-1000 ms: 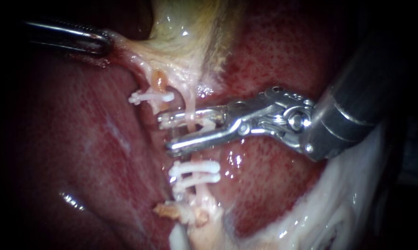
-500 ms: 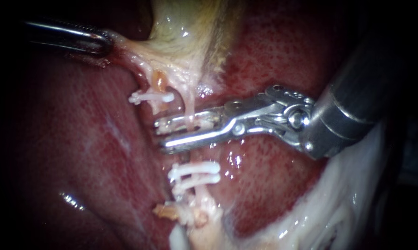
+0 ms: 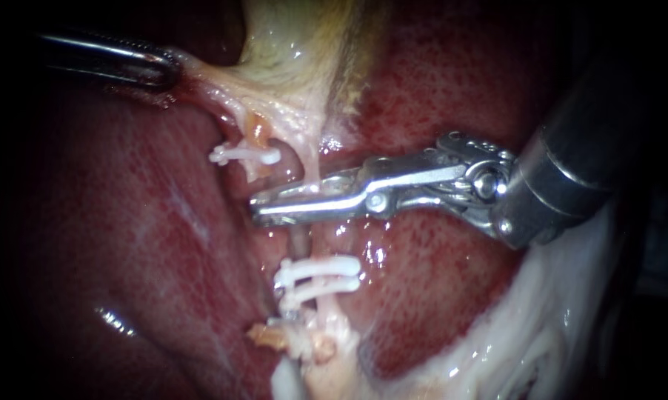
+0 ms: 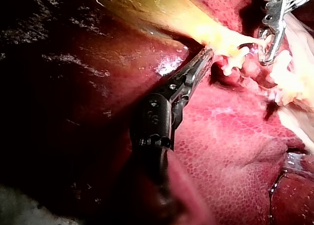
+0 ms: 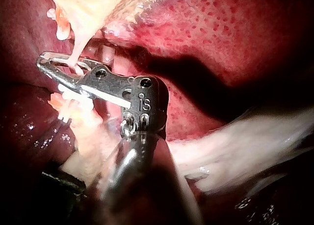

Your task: Clipping third clip right tube

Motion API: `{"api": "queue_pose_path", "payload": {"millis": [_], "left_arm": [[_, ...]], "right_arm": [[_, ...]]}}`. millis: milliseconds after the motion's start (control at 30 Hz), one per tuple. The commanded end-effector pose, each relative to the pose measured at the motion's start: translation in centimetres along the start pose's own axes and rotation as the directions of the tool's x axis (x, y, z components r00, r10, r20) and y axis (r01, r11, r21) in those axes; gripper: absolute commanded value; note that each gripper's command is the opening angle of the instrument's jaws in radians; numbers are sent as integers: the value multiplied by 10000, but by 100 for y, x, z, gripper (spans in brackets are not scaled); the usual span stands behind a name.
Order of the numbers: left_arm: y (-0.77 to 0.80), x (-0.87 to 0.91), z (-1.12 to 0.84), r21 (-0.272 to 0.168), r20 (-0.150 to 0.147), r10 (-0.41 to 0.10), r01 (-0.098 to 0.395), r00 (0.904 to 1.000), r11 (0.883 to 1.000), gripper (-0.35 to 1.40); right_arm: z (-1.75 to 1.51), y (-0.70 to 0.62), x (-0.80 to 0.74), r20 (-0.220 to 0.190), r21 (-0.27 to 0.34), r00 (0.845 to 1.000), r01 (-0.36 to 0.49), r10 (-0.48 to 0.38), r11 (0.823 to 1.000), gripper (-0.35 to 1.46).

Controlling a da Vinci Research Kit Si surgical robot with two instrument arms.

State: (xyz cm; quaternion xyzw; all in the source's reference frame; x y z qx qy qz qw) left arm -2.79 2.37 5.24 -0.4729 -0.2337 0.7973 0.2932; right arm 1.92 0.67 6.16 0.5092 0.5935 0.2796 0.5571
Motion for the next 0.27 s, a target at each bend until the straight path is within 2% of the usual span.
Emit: {"api": "queue_pose_path", "payload": {"millis": [33, 267], "left_arm": [[0, 0, 0, -3, 2, 0, 0, 10000, 10000, -35], [0, 0, 0, -3, 2, 0, 0, 10000, 10000, -35]], "right_arm": [[-1, 1, -1, 7, -5, 10000, 7, -7, 10000, -35], [-2, 4, -1, 5, -23, 10000, 10, -10, 10000, -35]]}}
